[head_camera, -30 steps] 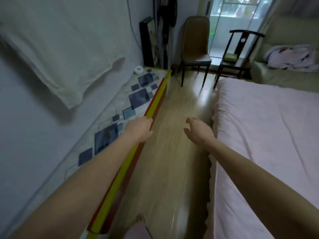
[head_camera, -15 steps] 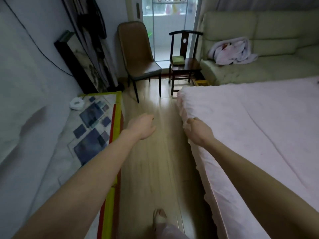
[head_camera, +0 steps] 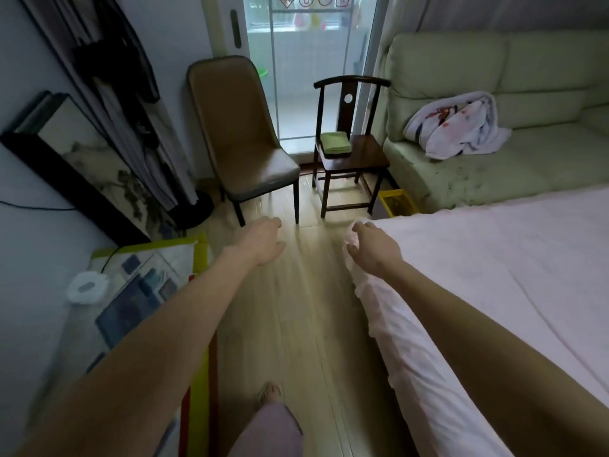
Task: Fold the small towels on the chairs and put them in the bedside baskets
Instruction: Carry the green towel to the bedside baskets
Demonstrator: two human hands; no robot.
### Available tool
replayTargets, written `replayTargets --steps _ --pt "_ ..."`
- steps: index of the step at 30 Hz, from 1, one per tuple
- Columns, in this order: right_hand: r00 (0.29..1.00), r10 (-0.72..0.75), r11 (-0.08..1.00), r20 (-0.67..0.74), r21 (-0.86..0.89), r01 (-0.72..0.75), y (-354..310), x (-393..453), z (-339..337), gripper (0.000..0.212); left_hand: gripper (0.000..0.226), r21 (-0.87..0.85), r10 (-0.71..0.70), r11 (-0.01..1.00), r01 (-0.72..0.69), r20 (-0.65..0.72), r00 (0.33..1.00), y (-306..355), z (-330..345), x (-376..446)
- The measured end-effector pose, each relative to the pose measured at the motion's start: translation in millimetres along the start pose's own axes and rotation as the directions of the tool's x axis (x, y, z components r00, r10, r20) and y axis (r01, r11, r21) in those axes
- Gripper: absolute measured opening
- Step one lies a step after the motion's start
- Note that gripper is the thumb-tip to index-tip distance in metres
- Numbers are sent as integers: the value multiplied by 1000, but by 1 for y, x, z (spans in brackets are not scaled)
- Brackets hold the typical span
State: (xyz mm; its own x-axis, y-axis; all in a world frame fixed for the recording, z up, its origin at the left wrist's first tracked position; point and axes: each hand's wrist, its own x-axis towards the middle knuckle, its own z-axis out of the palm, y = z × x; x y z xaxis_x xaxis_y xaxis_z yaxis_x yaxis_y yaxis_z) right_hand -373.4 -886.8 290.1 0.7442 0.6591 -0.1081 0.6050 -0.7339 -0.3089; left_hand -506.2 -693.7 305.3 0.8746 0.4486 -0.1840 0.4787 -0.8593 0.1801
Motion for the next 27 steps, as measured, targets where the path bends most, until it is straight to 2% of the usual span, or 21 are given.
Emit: replayTargets --steps 7,11,15,18,20,24,27 --pt "995 98 995 4 13 -98 -3 192 -31 41 51 15 58 998 -59 82 995 -42 -62 205" --pt "988 155 988 15 17 -155 19 303 -35 33 47 22 110 993 -115 153 982 -45 -69 321" --pt "983 180 983 34 30 -181 45 424 -38 33 42 6 150 988 -153 165 975 -43 -74 443" --pt "977 204 978 61 36 -207 63 511 -50 40 41 -28 155 988 -153 211 965 -45 -82 533" --pt "977 203 978 64 22 -205 74 565 -58 36 40 -73 146 988 -133 221 964 -45 -89 589" --pt "968 228 974 105 -5 -229 92 661 -63 37 54 -198 48 980 -7 202 978 -44 -96 683" --pt "960 250 967 129 10 -253 109 733 -55 40 59 -181 67 983 -26 222 973 -48 -87 765"
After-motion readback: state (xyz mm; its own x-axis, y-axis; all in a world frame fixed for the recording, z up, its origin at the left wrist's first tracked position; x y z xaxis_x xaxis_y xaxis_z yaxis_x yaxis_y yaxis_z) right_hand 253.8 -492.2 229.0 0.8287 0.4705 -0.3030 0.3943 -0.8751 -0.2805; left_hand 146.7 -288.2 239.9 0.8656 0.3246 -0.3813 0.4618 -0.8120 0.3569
